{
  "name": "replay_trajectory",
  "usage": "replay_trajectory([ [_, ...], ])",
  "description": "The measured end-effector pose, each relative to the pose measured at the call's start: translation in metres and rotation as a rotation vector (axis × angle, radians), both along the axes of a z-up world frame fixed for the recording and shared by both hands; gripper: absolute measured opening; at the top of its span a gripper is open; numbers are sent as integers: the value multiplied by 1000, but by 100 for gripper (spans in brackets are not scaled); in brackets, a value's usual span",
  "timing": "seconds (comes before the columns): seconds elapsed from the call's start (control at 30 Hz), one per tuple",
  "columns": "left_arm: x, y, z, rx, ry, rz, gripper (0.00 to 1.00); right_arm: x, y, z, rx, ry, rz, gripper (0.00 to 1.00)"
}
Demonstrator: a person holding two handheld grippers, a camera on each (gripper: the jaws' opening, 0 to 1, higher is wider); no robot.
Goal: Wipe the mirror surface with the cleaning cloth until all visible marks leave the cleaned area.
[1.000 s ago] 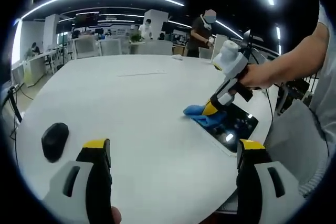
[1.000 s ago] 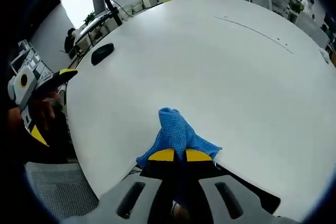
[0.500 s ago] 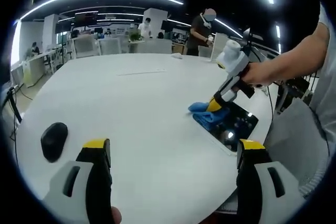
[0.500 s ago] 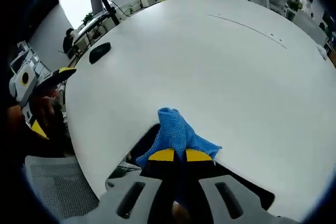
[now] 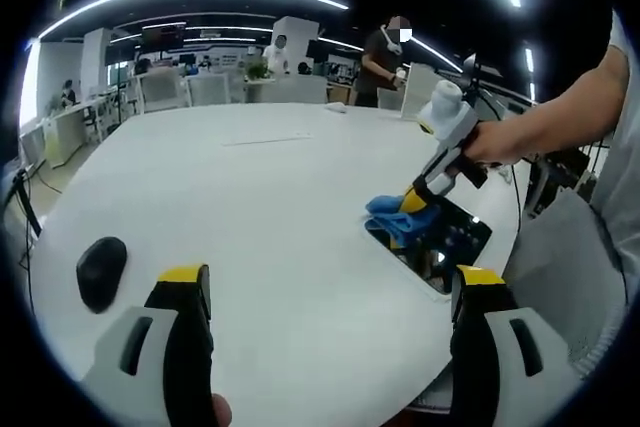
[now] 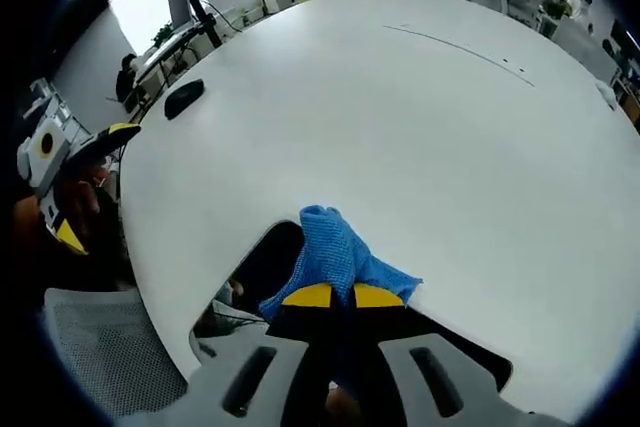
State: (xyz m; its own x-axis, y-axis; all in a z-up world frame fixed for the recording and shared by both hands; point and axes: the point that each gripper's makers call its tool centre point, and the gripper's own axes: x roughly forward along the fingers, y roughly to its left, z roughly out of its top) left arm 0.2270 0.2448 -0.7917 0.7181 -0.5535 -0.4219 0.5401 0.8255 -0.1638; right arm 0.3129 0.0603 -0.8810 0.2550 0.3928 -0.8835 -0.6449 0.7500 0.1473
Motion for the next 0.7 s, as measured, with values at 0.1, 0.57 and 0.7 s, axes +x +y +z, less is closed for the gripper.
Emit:
replay_trajectory([
  [0.1, -1, -3, 1, 1, 1, -7, 99, 0, 0, 0, 5, -5, -16, 0],
  [0.57, 2, -3, 4, 7, -6, -14, 99, -15, 2, 1, 7, -8, -36, 0],
  [0.7, 2, -5, 6, 7, -8, -12, 99, -20, 2, 1, 4, -18, -26, 0],
])
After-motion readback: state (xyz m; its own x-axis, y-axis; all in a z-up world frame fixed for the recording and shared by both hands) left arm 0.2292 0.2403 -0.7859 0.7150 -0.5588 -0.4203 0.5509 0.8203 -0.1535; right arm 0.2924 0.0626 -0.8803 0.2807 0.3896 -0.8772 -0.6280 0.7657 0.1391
